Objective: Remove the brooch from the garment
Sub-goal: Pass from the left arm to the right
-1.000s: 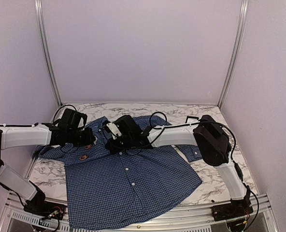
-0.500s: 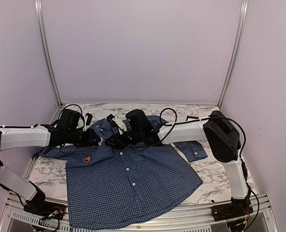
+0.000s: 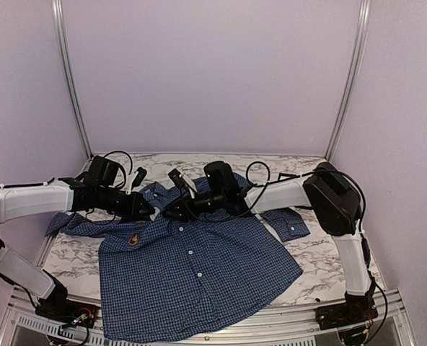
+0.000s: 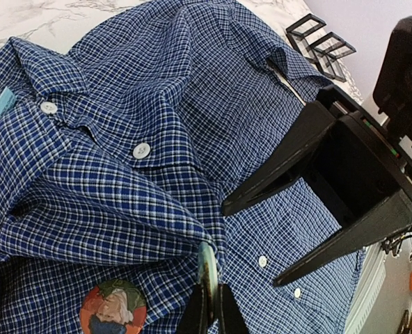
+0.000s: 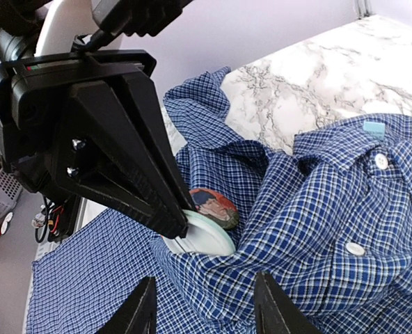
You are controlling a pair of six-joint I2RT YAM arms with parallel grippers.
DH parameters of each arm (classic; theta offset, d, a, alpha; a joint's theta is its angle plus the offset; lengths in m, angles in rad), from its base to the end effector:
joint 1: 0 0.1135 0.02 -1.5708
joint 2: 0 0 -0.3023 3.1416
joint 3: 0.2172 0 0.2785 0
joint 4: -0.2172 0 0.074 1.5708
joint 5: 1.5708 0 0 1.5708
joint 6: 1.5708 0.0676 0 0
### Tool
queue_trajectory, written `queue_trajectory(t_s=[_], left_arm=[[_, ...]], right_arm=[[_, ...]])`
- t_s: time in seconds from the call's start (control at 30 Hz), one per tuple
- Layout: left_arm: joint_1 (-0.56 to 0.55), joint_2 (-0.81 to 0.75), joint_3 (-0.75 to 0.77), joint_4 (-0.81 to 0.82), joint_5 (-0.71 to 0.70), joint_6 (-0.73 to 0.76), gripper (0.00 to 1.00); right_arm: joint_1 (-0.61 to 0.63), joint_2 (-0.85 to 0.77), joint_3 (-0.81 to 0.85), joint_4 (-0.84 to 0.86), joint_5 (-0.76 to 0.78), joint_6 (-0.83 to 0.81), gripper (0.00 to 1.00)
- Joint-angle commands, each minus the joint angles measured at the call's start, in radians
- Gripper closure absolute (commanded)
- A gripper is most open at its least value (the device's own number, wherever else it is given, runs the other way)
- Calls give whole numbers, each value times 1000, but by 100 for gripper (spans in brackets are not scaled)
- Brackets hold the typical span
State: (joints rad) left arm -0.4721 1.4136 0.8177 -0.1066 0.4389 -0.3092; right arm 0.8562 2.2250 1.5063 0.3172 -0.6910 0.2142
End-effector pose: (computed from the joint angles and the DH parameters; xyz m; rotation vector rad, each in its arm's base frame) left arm 0.2850 -0.1778 0.2218 0.4326 2.3178 -0.8978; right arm 0.3372 0.4544 0.1702 -1.1265 1.8175 1.3461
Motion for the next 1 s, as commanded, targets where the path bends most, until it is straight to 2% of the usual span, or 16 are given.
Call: queue_trajectory(t_s=[0.0,0.23,0.57,0.97], left_arm=[[3,-24,44,-70,75,89,100],[2,-12,60,-85,135,127,100],[3,-7,76,-77,202,151,100],[3,2,90,-70,231,160,100]], right_arm=[[-24,-9,-6,89,-134,-12,55],[-26,0,-13,135,-209,-11,57],[-26,50,29,109,-290,-37,62],[-26,90,59,111,-291,-8,65]])
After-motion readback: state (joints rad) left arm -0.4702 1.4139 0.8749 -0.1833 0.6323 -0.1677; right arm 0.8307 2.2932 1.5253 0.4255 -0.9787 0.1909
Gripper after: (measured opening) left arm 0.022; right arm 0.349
